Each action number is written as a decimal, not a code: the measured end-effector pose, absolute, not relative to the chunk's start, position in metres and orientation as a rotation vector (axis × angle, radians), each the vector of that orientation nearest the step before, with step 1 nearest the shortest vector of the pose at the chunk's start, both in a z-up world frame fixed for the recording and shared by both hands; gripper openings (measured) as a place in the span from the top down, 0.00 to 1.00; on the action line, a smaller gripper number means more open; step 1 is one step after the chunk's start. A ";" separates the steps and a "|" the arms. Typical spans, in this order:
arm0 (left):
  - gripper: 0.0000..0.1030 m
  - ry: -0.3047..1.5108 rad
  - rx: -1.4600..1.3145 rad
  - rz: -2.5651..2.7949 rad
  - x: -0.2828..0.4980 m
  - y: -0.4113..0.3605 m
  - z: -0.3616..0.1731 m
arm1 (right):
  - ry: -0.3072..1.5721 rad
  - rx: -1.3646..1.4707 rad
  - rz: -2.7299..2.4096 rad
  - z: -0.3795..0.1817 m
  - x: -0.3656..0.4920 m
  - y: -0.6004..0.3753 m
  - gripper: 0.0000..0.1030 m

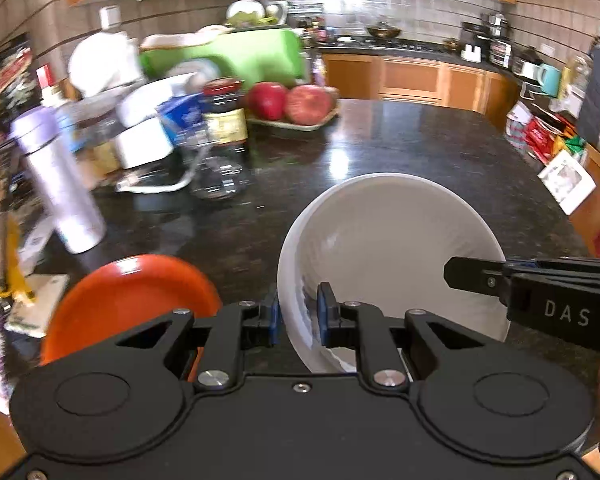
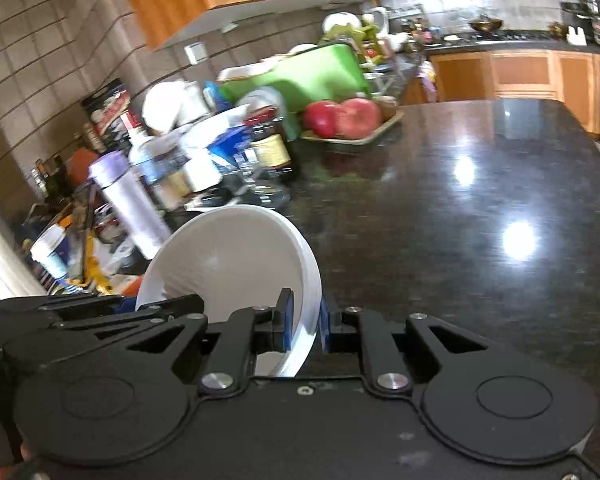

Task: Organize plates and bowls
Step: 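Lift the bowl with the left gripper and carry it toward the orange plates, then lower the bowl onto the orange plate stack and open the left gripper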

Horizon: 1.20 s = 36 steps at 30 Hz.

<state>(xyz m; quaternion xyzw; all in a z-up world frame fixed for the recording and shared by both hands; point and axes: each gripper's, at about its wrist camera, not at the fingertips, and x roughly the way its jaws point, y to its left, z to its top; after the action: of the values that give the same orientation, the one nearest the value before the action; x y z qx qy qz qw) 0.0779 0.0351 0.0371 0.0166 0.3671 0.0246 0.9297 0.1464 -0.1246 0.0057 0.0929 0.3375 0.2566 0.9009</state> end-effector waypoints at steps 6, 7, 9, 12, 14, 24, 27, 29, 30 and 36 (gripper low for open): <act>0.77 0.757 0.041 0.093 0.061 0.095 0.044 | 0.715 0.185 0.569 0.006 0.135 -0.054 0.85; 0.77 0.759 0.046 0.098 0.058 0.105 0.044 | 0.721 0.181 0.571 0.006 0.133 -0.043 0.85; 0.77 0.768 0.055 0.103 0.055 0.122 0.044 | 0.736 0.173 0.575 0.004 0.129 -0.022 0.85; 0.77 0.789 0.062 0.095 0.052 0.146 0.041 | 0.756 0.166 0.561 -0.001 0.125 0.005 0.84; 0.76 0.815 0.058 0.074 0.054 0.162 0.036 | 0.773 0.167 0.544 -0.004 0.123 0.017 0.84; 0.53 0.828 0.040 -0.041 0.073 0.215 0.019 | 0.707 0.170 0.385 -0.009 0.115 0.057 0.60; 0.42 0.780 0.053 -0.058 0.070 0.220 0.022 | 0.671 0.152 0.334 -0.006 0.111 0.062 0.61; 0.42 0.768 0.058 -0.083 0.071 0.226 0.022 | 0.663 0.151 0.312 -0.005 0.109 0.063 0.61; 0.42 0.767 0.058 -0.095 0.071 0.228 0.023 | 0.659 0.152 0.305 -0.004 0.108 0.063 0.61; 0.42 0.736 0.068 -0.123 0.067 0.234 0.027 | 0.642 0.153 0.269 -0.001 0.101 0.066 0.61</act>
<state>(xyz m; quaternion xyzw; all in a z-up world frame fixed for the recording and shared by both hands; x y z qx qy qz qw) 0.0670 0.2338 0.0266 0.0331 0.3592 -0.0602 0.9307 0.1012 0.0658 -0.0012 0.0749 0.3141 0.1318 0.9372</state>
